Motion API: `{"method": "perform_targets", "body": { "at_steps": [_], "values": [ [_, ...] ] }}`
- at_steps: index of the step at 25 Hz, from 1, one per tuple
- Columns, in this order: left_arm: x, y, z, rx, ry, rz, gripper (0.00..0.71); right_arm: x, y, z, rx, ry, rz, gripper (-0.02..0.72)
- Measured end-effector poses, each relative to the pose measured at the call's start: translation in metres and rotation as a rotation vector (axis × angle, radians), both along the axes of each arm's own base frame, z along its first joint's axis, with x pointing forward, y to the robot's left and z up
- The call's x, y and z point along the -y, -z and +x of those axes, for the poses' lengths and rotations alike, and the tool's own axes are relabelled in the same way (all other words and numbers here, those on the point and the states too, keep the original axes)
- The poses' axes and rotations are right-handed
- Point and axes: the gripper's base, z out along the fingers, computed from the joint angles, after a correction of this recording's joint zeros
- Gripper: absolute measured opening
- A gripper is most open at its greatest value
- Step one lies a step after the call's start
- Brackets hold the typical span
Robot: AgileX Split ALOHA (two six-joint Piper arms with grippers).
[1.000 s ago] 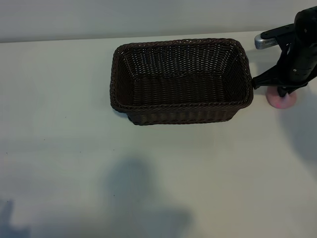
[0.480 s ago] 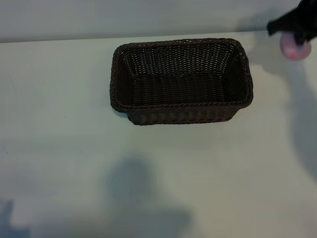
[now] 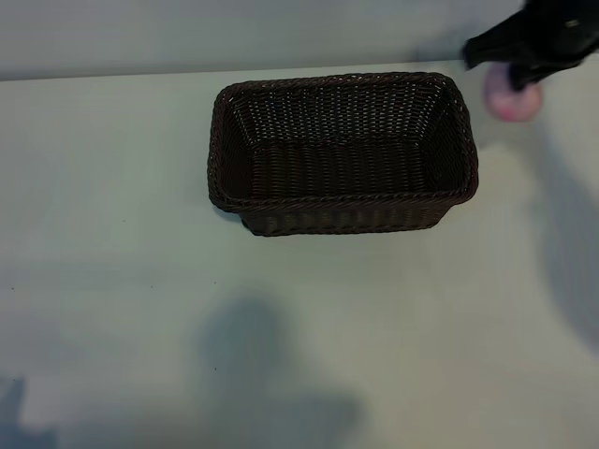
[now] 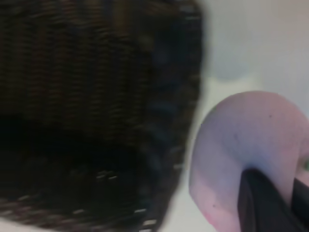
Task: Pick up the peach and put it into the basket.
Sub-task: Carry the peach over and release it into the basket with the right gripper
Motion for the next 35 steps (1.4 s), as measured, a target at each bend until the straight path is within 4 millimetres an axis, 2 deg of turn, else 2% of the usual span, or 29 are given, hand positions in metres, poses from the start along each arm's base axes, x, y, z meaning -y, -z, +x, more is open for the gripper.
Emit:
{"method": "perform_targets", "body": {
  "at_steps": [7, 10, 15, 21, 24, 26, 28, 30, 32, 35],
  "values": [
    [0.0, 0.0, 0.0, 0.0, -0.003, -0.004, 0.485, -0.089, -0.002, -0.027, 0.047, -0.227, 0.037, 0.045],
    [0.0, 0.0, 0.0, 0.0, -0.003, -0.004, 0.485, -0.112, -0.001, -0.033, 0.082, -0.284, 0.054, 0.045],
    [0.0, 0.0, 0.0, 0.0, -0.003, -0.004, 0.485, -0.123, 0.02, -0.023, 0.072, -0.296, 0.042, 0.045],
    [0.0, 0.0, 0.0, 0.0, -0.003, -0.004, 0.484, -0.134, 0.069, -0.001, 0.062, -0.302, 0.014, 0.045],
    [0.0, 0.0, 0.0, 0.0, -0.003, -0.004, 0.484, -0.137, 0.088, 0.005, 0.054, -0.304, 0.006, 0.05],
    [0.0, 0.0, 0.0, 0.0, -0.003, -0.004, 0.484, -0.138, 0.093, 0.007, 0.052, -0.305, 0.001, 0.069],
    [0.0, 0.0, 0.0, 0.0, -0.003, -0.004, 0.484, -0.138, 0.094, 0.007, 0.055, -0.307, -0.001, 0.11],
    [0.0, 0.0, 0.0, 0.0, -0.003, -0.004, 0.484, -0.138, 0.093, 0.007, 0.058, -0.307, -0.001, 0.192],
    [0.0, 0.0, 0.0, 0.0, -0.003, -0.004, 0.484, -0.137, 0.094, 0.007, 0.054, -0.307, -0.003, 0.303],
    [0.0, 0.0, 0.0, 0.0, -0.003, -0.004, 0.484, -0.137, 0.093, 0.007, 0.054, -0.314, -0.007, 0.514]
  ]
}}
